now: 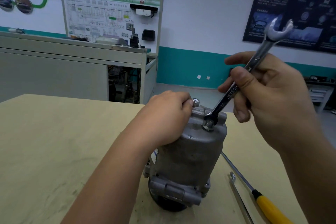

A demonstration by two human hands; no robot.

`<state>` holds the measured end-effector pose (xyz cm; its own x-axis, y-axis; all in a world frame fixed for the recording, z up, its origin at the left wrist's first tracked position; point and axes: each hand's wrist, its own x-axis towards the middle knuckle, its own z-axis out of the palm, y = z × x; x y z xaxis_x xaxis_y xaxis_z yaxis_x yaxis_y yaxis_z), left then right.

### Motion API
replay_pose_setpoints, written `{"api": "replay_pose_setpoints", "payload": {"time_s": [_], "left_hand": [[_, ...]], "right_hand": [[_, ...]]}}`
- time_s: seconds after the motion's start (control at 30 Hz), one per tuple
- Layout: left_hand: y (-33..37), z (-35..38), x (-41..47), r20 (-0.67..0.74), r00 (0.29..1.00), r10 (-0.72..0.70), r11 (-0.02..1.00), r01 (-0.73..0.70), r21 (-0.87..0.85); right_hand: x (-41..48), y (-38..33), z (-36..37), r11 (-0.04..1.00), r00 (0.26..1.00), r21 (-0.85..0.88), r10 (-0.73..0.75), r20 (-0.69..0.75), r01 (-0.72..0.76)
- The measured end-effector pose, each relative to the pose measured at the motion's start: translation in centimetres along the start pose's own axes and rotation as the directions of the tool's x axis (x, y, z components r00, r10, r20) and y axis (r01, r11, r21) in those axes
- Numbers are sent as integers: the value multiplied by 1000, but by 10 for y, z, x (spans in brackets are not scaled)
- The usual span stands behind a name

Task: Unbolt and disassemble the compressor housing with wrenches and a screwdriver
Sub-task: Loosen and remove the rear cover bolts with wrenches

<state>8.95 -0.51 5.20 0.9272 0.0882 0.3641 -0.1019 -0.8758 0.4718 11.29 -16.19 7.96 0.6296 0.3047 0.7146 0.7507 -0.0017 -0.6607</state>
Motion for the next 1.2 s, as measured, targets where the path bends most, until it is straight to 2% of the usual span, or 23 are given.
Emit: {"api": "replay_pose_setpoints", "payload": {"time_s": [0.1, 0.17, 0.33, 0.6, 0.8, 0.97, 1.2], "left_hand": [[0, 0, 0, 0, 1000, -3, 1000, 3, 7], [0, 0, 0, -1, 1000, 2, 1000, -2, 10], [1, 0, -1, -4, 1000, 13, 1000, -13, 2], [2, -1, -2, -1, 1000, 18, 1000, -18, -7], [2, -1, -2, -4, 1000, 0, 1000, 0, -5], [2, 0, -1, -5, 1000, 1, 1000, -1, -3], [1, 0, -1, -4, 1000, 3, 1000, -3, -1]], "right_hand": [[1, 3, 2, 994, 997, 91, 62, -34, -59], [3, 6, 3, 994, 996, 72, 83, -38, -80], [10, 8, 7, 992, 993, 56, 108, 50, -111], [6, -2, 12, 1000, 983, 8, -14, 183, 12], [-8, 8, 5, 987, 997, 157, -29, 72, 17], [-10, 12, 5, 968, 995, 235, -98, 26, 89], [-9, 29, 8, 939, 994, 343, 52, -100, -14]]}}
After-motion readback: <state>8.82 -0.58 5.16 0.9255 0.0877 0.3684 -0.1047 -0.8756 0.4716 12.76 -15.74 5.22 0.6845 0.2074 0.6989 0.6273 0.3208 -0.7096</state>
